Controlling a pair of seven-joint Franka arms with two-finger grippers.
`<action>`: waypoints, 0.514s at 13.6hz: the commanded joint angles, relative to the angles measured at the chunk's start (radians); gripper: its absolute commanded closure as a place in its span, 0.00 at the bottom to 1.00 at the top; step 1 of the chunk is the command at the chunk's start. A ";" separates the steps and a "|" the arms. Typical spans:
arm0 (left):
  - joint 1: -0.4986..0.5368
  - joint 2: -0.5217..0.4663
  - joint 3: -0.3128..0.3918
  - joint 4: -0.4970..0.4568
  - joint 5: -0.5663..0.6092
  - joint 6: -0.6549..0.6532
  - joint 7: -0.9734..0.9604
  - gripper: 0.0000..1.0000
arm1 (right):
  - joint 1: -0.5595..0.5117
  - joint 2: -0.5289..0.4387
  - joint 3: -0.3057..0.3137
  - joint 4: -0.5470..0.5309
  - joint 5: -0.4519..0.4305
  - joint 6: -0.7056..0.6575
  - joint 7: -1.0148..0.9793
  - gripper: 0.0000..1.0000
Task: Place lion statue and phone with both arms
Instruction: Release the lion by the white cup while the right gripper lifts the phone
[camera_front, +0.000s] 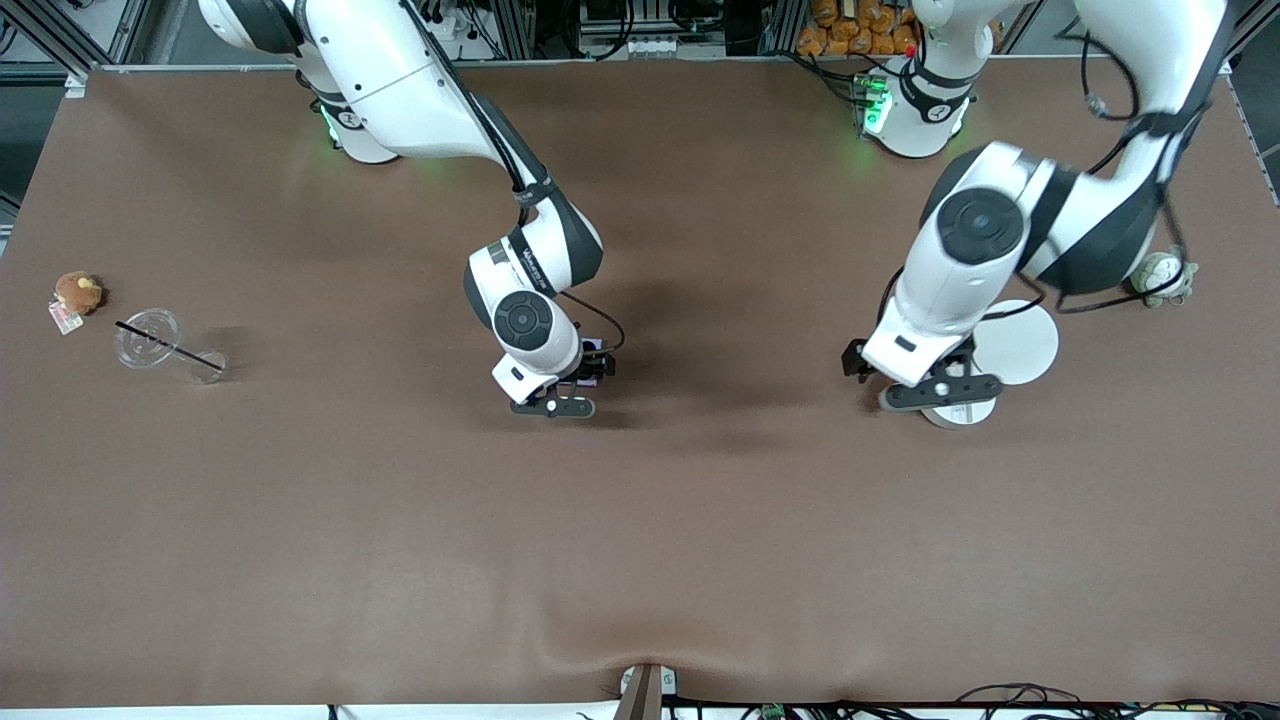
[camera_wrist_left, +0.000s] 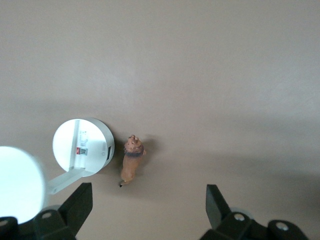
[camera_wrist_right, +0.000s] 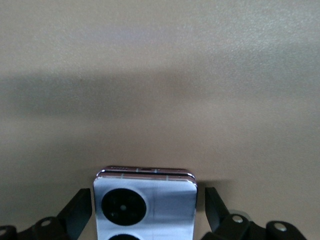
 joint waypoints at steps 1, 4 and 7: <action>0.011 0.002 -0.037 0.151 -0.031 -0.146 0.003 0.00 | 0.018 -0.009 -0.007 -0.034 0.014 0.032 0.024 0.67; 0.011 0.001 -0.040 0.295 -0.054 -0.286 0.027 0.00 | 0.004 -0.020 -0.008 -0.016 0.014 -0.053 0.036 1.00; 0.043 -0.001 -0.042 0.366 -0.077 -0.340 0.064 0.00 | -0.044 -0.103 -0.015 0.004 0.013 -0.252 0.019 1.00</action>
